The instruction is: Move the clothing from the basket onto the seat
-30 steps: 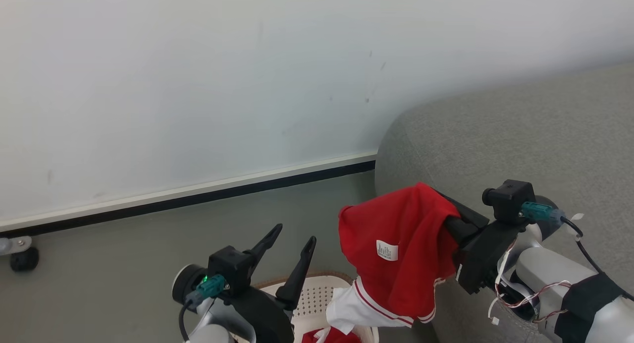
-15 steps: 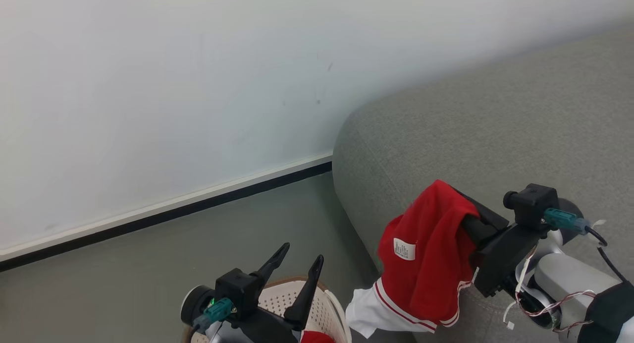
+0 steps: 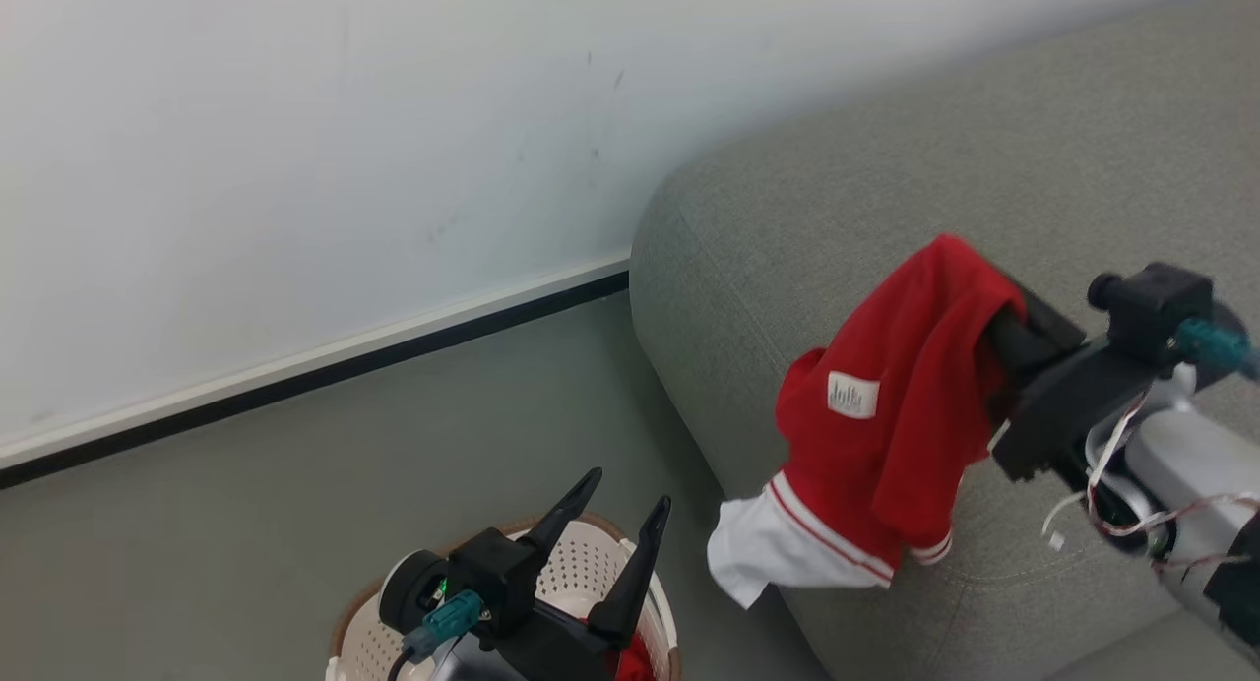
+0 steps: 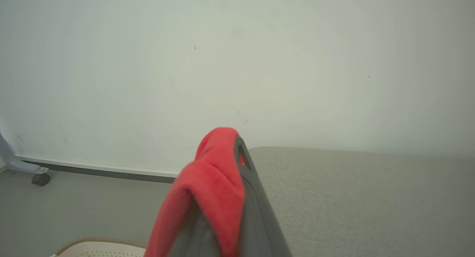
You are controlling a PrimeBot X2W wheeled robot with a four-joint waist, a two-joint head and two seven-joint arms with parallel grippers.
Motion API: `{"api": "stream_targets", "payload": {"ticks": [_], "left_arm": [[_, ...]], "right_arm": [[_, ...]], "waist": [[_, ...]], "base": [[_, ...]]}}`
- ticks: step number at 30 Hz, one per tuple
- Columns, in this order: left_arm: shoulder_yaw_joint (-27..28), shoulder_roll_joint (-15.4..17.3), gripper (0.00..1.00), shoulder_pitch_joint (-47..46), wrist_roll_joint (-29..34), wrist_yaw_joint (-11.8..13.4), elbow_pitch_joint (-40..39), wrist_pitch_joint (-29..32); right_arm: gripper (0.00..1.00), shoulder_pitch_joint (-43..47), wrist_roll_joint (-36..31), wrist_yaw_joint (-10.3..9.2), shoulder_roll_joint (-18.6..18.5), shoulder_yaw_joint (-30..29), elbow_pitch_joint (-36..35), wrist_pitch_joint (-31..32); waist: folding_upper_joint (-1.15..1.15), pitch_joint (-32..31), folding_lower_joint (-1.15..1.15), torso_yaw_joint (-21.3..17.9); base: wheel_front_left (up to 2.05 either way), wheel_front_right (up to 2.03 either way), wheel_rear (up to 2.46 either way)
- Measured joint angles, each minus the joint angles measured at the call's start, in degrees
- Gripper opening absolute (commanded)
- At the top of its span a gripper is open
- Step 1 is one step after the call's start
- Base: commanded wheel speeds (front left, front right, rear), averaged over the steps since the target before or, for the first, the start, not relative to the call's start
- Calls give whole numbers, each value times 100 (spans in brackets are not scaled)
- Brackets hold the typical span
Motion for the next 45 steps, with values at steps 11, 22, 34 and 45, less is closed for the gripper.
{"api": "stream_targets", "payload": {"ticks": [11,22,34,45], "left_arm": [[40,247,100,-332,152,51,-443,155],[130,524,100,-648,399,124,-1139,309],[188,802,100,-921,691,202,-1815,572],[169,844,100,-1238,806,243,-2049,765]], "right_arm": [[0,-2030,-214,145,-102,-723,565,-3],[0,-3224,-285,141,-581,-1215,1436,90],[0,-3451,-274,-19,-622,-1405,2116,96],[0,-3314,-152,-216,22,-1440,2804,68]], "waist": [[0,690,1,149],[0,1480,1,401],[1,2387,2,592],[1,3034,1,591]], "base": [[0,0,0],[0,0,0],[0,0,0],[0,0,0]]}}
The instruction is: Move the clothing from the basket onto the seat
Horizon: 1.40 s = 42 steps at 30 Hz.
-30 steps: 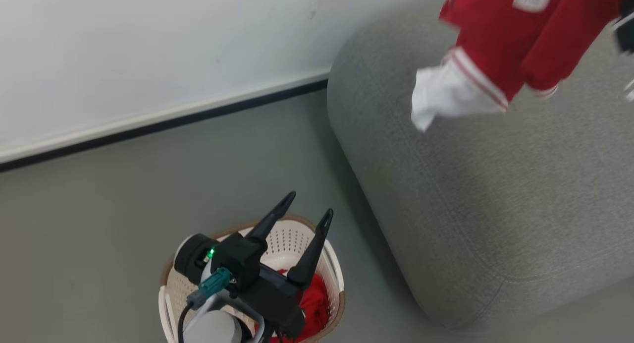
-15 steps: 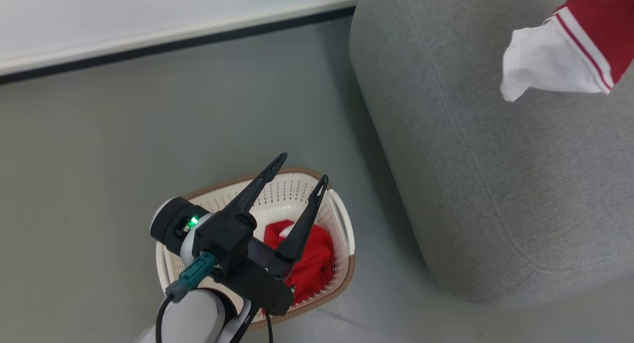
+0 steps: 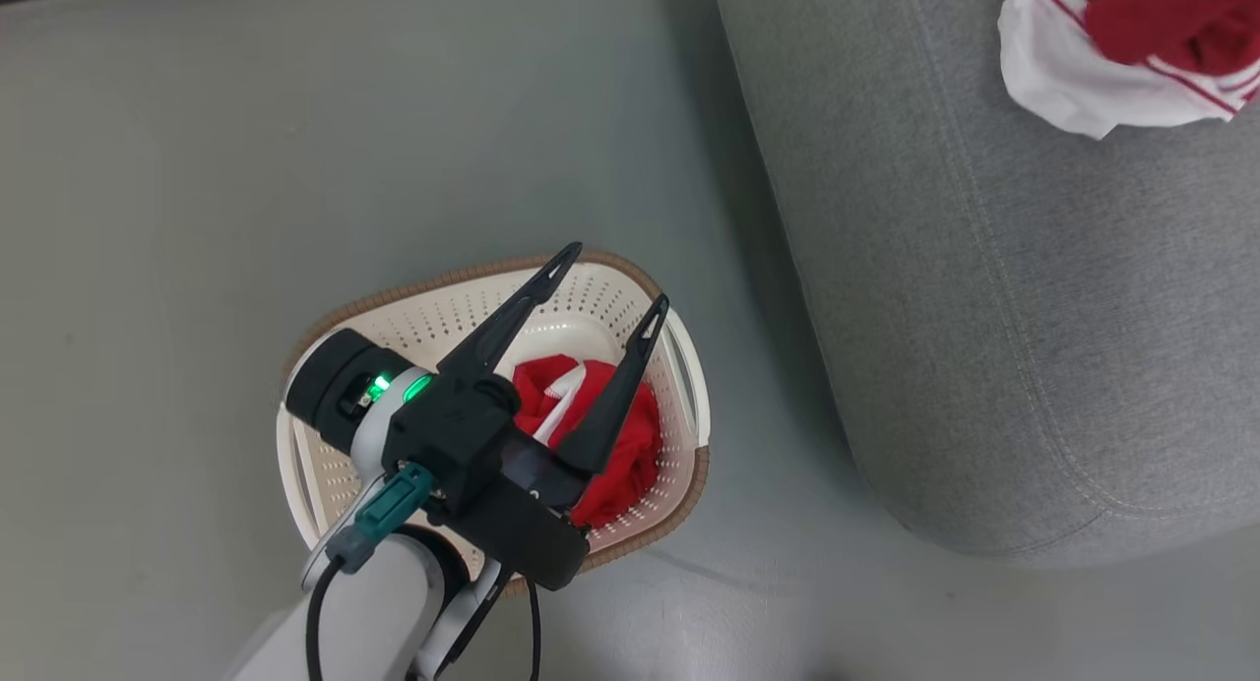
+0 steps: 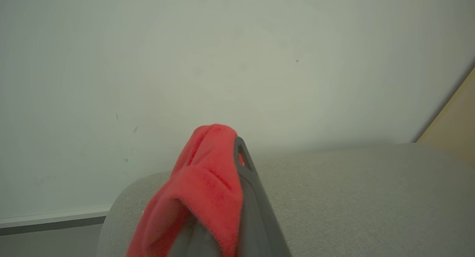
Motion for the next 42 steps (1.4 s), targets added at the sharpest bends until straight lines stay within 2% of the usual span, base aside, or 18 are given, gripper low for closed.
{"api": "stream_targets", "payload": {"ticks": [10,14,15,16,17,18,19,28,34,42], "left_arm": [[0,49,100,-73,24,0,-9,99],[21,64,100,-71,23,8,20,100],[25,64,100,-71,23,10,24,100],[32,66,100,-70,23,11,23,100],[32,66,100,-70,23,11,23,100],[37,68,100,-69,23,25,24,100],[49,77,100,-65,23,37,29,99],[111,81,100,-54,18,57,180,81],[164,80,100,31,-42,86,318,-14],[213,45,100,243,-163,103,523,-146]], "right_arm": [[0,592,133,9,608,134,673,-24],[0,853,140,15,694,169,946,-24],[12,873,140,31,711,174,995,-25],[43,877,140,60,722,172,1038,-25],[43,877,140,60,722,172,1038,-25],[63,878,140,66,731,170,1063,-26],[100,881,138,116,750,174,1115,-30],[100,1005,90,367,911,269,1202,-34],[100,1399,-41,513,1070,316,1078,-57],[100,1967,-141,590,1125,300,903,-57]], "waist": [[0,336,0,7],[0,346,-1,0],[0,342,-1,-7],[0,339,-1,-15],[0,339,-1,-15],[0,336,-1,-26],[0,330,-1,-45],[-1,190,-1,-142],[-1,2,-1,-221],[-1,-344,-2,-324]], "base": [[0,0,0],[0,0,0],[0,0,0],[0,0,0],[0,0,0],[0,0,0],[0,0,0],[0,0,0],[0,0,0],[0,0,0]]}}
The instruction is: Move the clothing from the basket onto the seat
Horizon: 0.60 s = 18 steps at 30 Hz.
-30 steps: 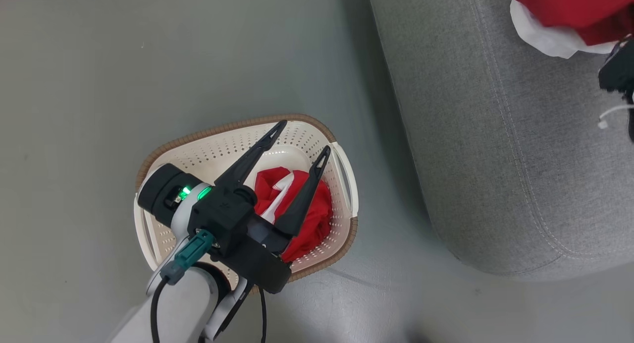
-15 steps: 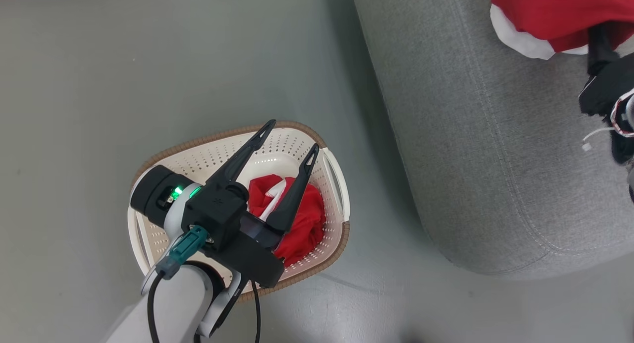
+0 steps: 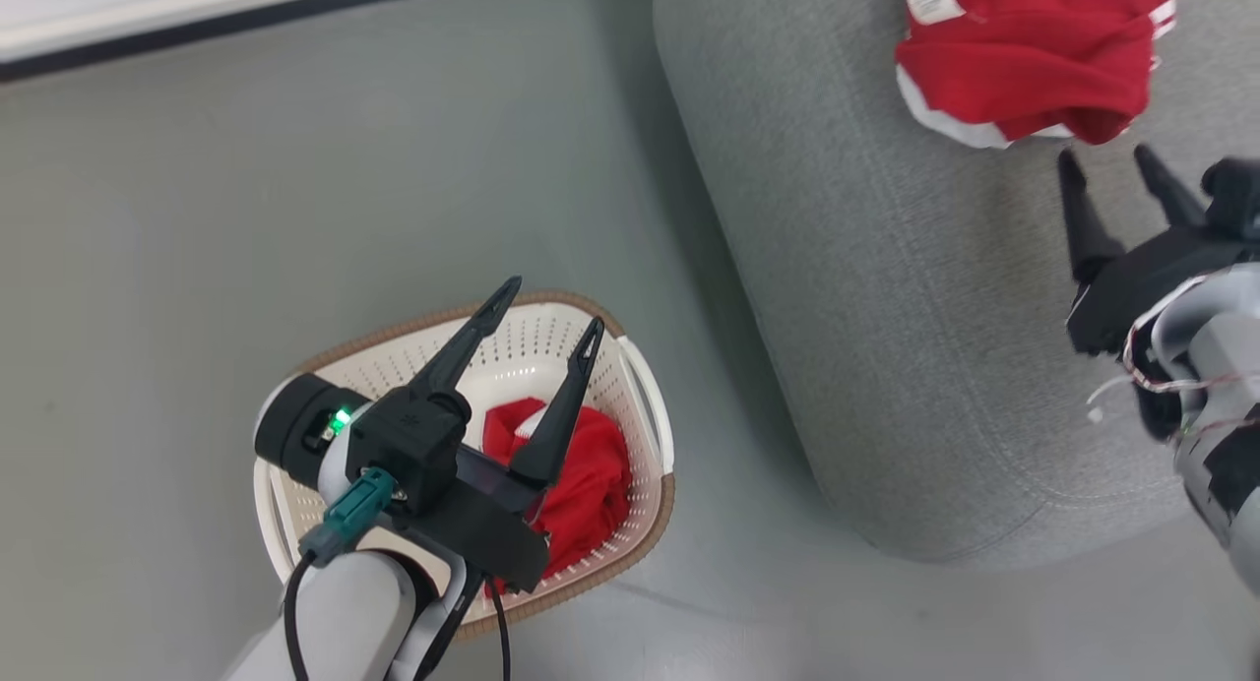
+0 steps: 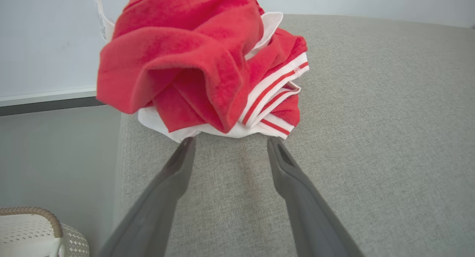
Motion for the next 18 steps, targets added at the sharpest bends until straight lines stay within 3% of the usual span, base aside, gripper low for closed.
{"api": "stream_targets", "payload": {"ticks": [18], "left_arm": [[327,-247,100,499,-424,102,694,-531]], "right_arm": [[100,814,-413,-73,15,-203,-980,0]], "waist": [[-1,-1044,0,76]], "base": [[0,0,0]]}}
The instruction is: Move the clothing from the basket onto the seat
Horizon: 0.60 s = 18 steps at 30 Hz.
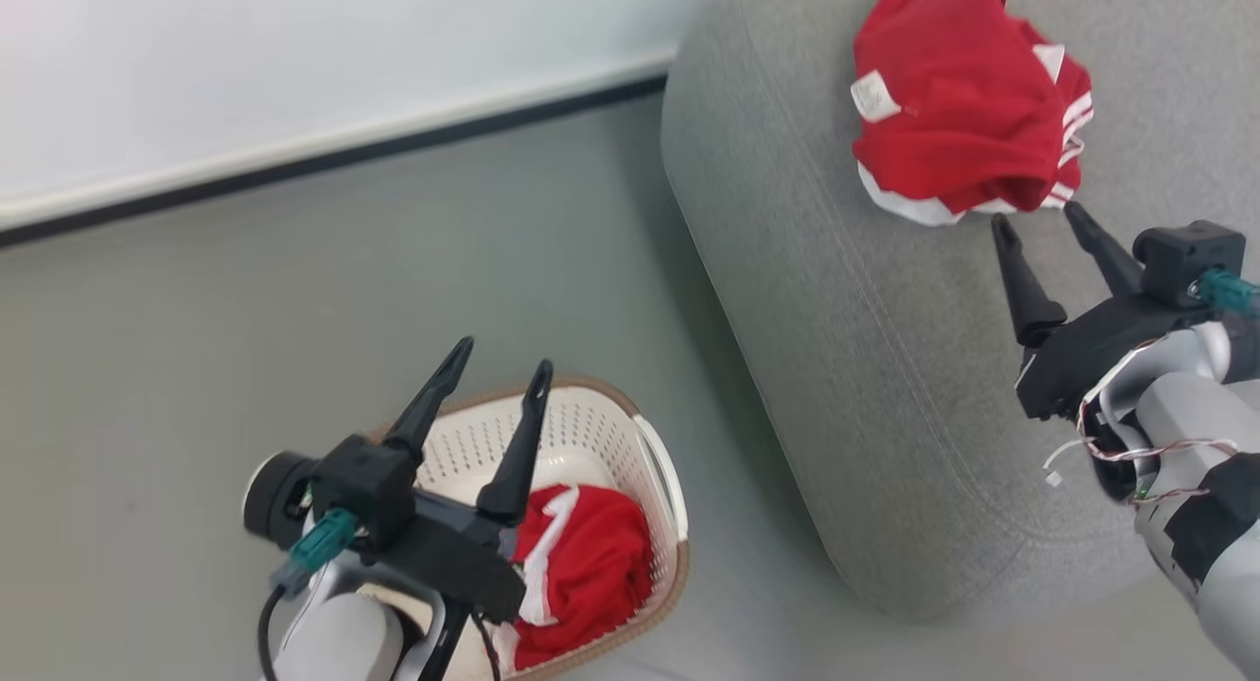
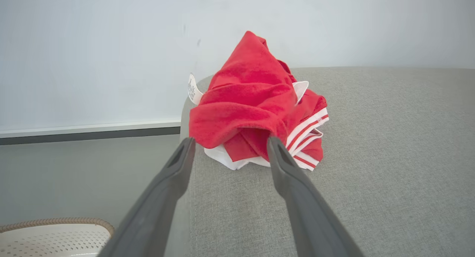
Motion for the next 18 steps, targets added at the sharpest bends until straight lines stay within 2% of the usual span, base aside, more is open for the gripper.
{"api": "stream_targets", "payload": {"ticks": [8,18], "left_arm": [[304,-1,100,452,-245,112,339,-202],[673,102,100,1220,-346,253,611,-350]], "right_arm": [[100,434,-70,-67,130,-75,-490,0],[100,1397,-413,-519,199,-38,-1147,0]], "waist": [[0,-554,0,220],[0,-1263,0,542]], "base": [[0,0,0],[0,0,0]]}}
